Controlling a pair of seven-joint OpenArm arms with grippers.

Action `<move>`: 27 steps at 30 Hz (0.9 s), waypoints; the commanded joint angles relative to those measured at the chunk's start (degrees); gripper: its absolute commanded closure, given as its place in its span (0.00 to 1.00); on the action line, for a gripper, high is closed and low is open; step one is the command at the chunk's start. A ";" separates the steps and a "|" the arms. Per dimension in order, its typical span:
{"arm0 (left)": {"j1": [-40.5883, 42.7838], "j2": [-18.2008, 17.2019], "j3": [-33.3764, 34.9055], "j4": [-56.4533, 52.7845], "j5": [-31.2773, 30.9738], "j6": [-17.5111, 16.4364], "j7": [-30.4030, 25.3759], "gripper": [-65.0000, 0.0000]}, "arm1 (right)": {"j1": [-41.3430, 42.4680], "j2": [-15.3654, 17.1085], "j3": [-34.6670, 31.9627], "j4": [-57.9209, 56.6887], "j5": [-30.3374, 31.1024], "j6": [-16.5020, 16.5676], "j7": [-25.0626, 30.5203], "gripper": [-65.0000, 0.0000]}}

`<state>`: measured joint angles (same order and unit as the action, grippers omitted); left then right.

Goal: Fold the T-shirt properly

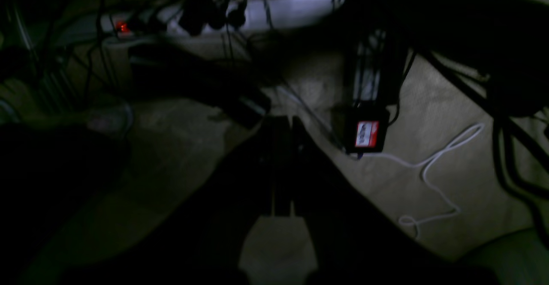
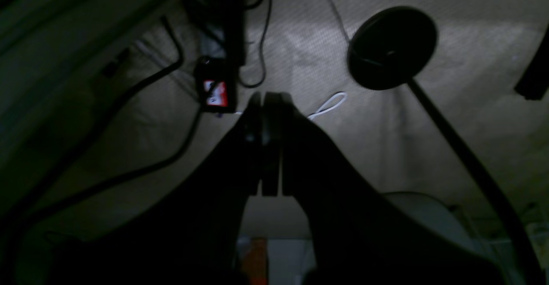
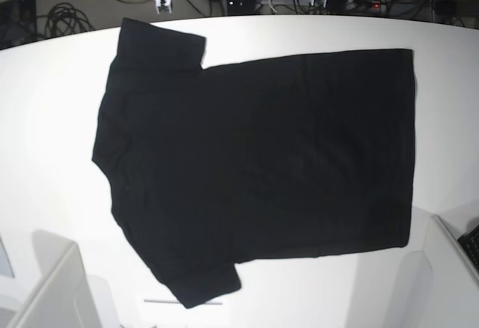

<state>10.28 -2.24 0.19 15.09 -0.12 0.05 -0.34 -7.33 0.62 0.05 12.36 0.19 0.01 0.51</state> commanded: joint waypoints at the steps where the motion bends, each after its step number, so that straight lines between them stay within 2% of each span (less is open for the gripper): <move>1: -0.83 0.00 0.03 -0.81 -0.01 0.34 -0.06 0.99 | -0.01 0.30 0.17 0.08 0.30 0.03 -0.38 0.94; 3: -2.06 -0.18 0.03 -2.92 -0.19 0.34 -0.06 0.99 | -0.01 0.30 -0.10 0.08 0.30 0.03 -0.47 0.74; 6: -3.38 -0.27 -0.05 -3.88 -0.19 0.34 -0.06 0.99 | -0.36 0.30 -0.19 0.08 0.30 0.03 -0.29 0.24; 7: -3.73 -0.27 -0.23 -3.88 -0.19 0.34 -0.06 0.99 | -0.62 0.30 -0.19 0.08 0.21 0.03 -0.03 0.12; 8: -3.82 -0.35 -0.58 -3.88 -0.19 0.34 -0.06 0.99 | -0.89 0.30 -0.19 0.43 0.21 0.12 0.06 0.05; 9: -4.09 -0.35 -0.58 -3.80 -0.19 0.34 -0.06 0.99 | -0.97 0.21 -0.19 0.52 0.21 0.12 0.67 0.07; 11: -4.17 -0.35 -0.58 -3.88 -0.19 0.34 -0.06 0.99 | -0.97 -0.05 -0.19 0.34 0.21 0.12 2.17 0.23; 13: -3.91 -0.18 -0.58 -3.88 -0.19 0.34 -0.06 0.98 | -0.97 -0.05 -0.10 0.17 0.21 0.12 2.61 0.51; 16: -3.91 -0.09 -0.58 -4.06 -0.19 0.34 -0.06 0.84 | -1.15 -0.14 -0.01 0.08 0.30 0.12 2.52 0.97; 17: -3.91 -0.09 -0.58 -4.06 -0.19 0.34 -0.06 0.74 | -1.15 -0.14 0.17 0.08 0.30 0.03 2.43 1.00; 20: -3.91 -0.09 -0.58 -4.06 -0.19 0.34 -0.06 0.50 | -1.68 0.30 0.17 0.08 0.30 0.03 2.70 1.00; 22: -3.91 -0.18 -0.58 -4.06 -0.19 0.34 -0.06 0.41 | -1.68 0.30 0.08 0.17 0.30 0.03 2.78 1.00; 27: -3.82 -0.18 -0.58 -4.06 -0.19 0.34 -0.06 0.39 | -1.85 0.30 0.17 0.17 0.30 0.03 2.78 1.00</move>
<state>6.20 -2.26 -0.34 10.96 -0.30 0.05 -0.40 -8.91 0.80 0.05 12.38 0.45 0.01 3.22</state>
